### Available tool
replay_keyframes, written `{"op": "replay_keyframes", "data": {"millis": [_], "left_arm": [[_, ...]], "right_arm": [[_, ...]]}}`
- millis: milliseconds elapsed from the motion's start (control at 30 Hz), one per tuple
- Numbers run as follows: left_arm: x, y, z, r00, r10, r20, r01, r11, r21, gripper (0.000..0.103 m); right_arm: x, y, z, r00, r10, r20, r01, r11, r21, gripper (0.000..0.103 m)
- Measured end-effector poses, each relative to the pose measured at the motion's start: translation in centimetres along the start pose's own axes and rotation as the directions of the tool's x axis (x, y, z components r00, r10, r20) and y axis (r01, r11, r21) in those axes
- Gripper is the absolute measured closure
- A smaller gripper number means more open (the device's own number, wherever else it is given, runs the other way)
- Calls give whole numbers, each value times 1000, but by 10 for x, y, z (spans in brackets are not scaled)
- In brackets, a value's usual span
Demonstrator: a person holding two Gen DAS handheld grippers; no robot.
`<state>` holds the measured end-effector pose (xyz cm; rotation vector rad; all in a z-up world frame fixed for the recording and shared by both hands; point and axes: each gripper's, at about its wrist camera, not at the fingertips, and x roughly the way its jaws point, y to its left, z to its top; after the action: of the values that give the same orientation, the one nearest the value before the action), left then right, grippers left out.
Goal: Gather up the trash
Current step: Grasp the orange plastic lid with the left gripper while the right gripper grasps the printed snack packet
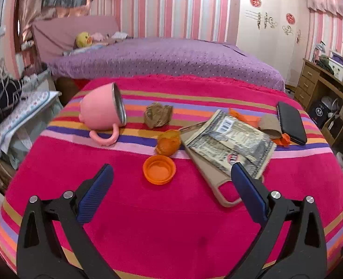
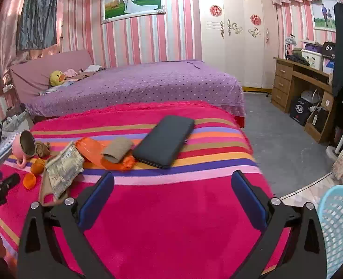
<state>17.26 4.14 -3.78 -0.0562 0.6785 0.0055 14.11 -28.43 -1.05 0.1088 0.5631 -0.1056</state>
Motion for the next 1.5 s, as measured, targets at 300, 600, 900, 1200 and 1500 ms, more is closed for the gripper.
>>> {"op": "replay_keyframes", "data": {"millis": [300, 600, 900, 1200, 1500], "left_arm": [[37, 22, -6, 993, 31, -113, -33, 999, -14, 6], [66, 20, -4, 978, 60, -201, -61, 998, -2, 9], [60, 12, -4, 983, 37, -180, -32, 999, 32, 57], [50, 24, 2, 987, 44, -154, -42, 999, 15, 64], [40, 46, 9, 991, 67, -117, -69, 998, -9, 64]], "right_arm": [[26, 22, -17, 998, -46, -38, 44, 997, -56, 5], [36, 17, -16, 995, -21, -98, 16, 998, -57, 5], [40, 41, -21, 988, 63, -140, -77, 992, -96, 5], [49, 106, -12, 982, 139, -130, -161, 970, -184, 5], [92, 155, -6, 965, 139, -223, -194, 949, -247, 6]]}}
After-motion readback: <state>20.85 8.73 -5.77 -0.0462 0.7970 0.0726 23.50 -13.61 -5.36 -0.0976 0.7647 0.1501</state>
